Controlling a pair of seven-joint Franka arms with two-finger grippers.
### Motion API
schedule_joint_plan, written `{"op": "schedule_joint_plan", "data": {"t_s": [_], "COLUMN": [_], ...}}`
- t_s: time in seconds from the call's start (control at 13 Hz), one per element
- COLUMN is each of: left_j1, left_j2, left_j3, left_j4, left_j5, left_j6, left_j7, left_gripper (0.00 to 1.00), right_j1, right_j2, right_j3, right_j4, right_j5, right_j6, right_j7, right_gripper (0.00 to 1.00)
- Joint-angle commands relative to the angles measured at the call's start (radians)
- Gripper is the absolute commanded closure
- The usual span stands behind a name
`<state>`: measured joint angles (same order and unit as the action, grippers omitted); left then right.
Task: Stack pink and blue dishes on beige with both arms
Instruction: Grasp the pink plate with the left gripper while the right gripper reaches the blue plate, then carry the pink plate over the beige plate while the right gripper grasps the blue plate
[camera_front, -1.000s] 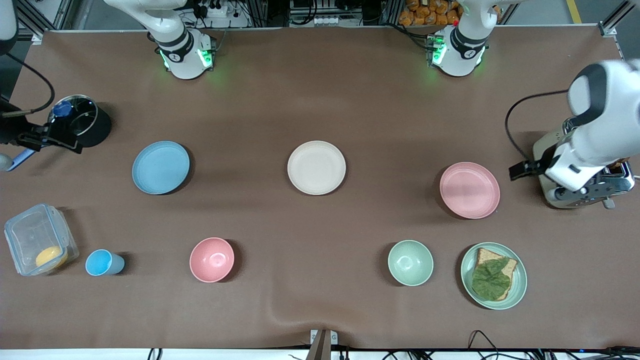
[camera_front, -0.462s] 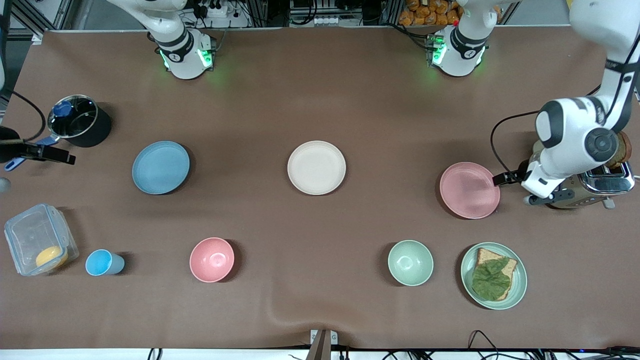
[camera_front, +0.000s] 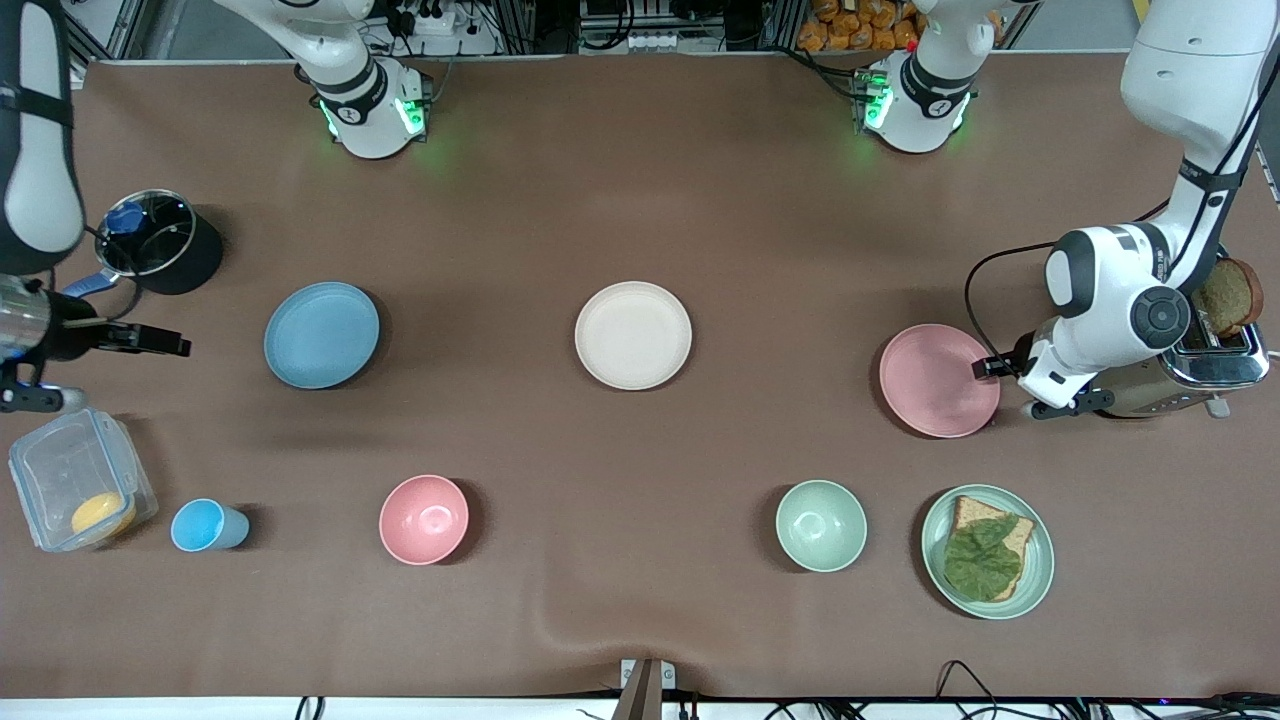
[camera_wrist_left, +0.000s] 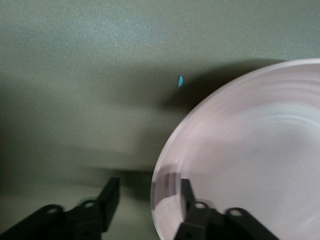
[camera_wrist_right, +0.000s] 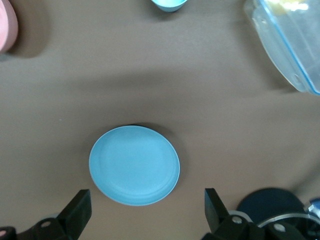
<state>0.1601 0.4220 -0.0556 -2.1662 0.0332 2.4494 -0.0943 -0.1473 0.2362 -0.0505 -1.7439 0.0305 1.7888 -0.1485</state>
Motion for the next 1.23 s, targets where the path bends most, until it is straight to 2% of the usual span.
{"op": "schedule_joint_plan", "data": {"t_s": [0.0,0.08,0.15,0.31,0.54,0.69,0.92,1.0,1.15], "left_j1": [0.01,0.01,0.01,0.012,0.009,0.006,-0.026,-0.065,-0.192], "left_j2": [-0.003,-0.011,-0.025,-0.08,-0.21,-0.247,-0.22,-0.195,-0.142], "left_j3": [-0.009,-0.01,-0.013,-0.044,-0.182,-0.291,-0.464,-0.487,-0.486], "left_j4": [0.006,0.006,0.006,0.006,0.034,0.051,0.112,0.132,0.137], "left_j5": [0.004,-0.004,-0.004,-0.016,-0.163,-0.242,-0.245,-0.236,-0.236], "left_j6": [0.003,0.002,-0.01,-0.05,-0.205,-0.233,-0.224,-0.21,-0.112], "left_j7": [0.008,0.004,0.002,0.01,-0.008,-0.083,-0.318,-0.384,-0.479], "left_gripper": [0.79,0.94,1.0,1.0,1.0,1.0,1.0,1.0,1.0], "right_j1": [-0.037,-0.043,-0.052,-0.061,-0.084,-0.096,-0.106,-0.101,-0.101], "right_j2": [-0.023,-0.021,-0.018,-0.017,0.03,0.087,0.158,0.166,0.196], "right_j3": [0.012,0.012,0.012,0.012,0.014,0.014,0.014,0.012,0.014], "right_j4": [-0.132,-0.173,-0.218,-0.299,-0.35,-0.358,-0.358,-0.358,-0.358], "right_j5": [0.011,0.028,0.031,0.032,0.034,0.073,0.1,0.1,0.1], "right_j6": [0.127,0.177,0.231,0.335,0.395,0.437,0.463,0.463,0.462], "right_j7": [-0.101,-0.129,-0.155,-0.218,-0.293,-0.368,-0.434,-0.437,-0.439], "right_gripper": [0.0,0.0,0.0,0.0,0.0,0.0,0.0,0.0,0.0]}}
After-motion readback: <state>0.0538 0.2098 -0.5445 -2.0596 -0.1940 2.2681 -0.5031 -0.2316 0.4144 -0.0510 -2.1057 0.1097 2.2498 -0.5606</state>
